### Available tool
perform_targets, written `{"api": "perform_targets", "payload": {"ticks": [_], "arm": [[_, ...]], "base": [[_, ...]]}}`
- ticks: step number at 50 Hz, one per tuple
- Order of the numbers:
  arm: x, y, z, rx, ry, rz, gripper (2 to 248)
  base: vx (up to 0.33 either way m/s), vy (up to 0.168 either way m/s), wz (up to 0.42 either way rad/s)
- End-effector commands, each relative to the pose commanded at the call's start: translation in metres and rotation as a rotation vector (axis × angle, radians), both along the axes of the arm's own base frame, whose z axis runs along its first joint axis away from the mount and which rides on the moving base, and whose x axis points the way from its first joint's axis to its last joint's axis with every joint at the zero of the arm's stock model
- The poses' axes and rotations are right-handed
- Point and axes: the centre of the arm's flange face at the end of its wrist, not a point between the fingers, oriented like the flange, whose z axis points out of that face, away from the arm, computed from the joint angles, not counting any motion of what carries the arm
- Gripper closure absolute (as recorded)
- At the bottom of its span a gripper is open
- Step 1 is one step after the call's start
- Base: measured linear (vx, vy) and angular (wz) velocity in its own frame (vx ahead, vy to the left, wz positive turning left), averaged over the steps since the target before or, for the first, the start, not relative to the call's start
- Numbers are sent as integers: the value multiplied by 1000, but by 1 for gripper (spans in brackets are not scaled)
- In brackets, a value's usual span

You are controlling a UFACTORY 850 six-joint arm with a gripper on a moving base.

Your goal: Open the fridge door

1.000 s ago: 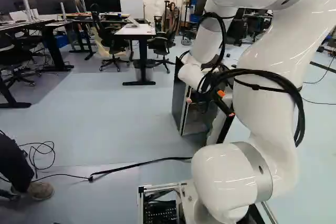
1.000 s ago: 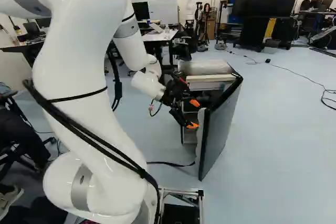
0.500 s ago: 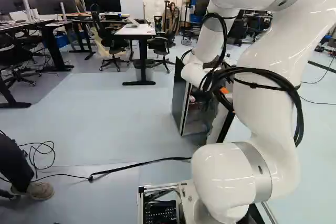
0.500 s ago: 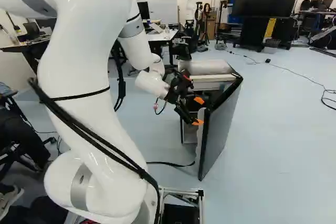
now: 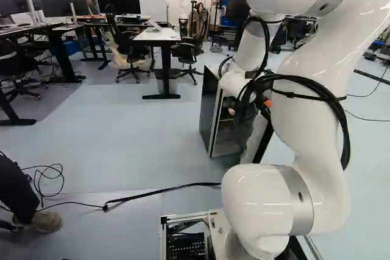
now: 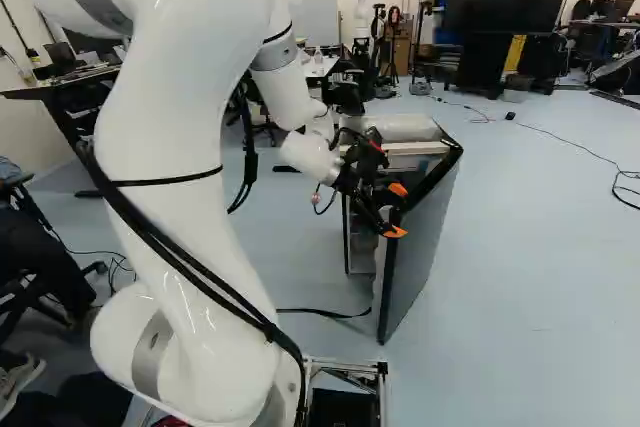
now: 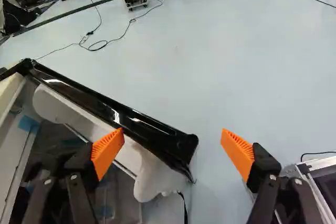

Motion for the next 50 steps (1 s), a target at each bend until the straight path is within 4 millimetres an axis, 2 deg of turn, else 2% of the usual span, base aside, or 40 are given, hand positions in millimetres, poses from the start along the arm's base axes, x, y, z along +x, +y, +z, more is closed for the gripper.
{"api": "perform_targets", "payload": {"ticks": [50], "arm": [[-1, -112, 1, -26, -33, -198, 3]], "base": [[0, 0, 0]]}}
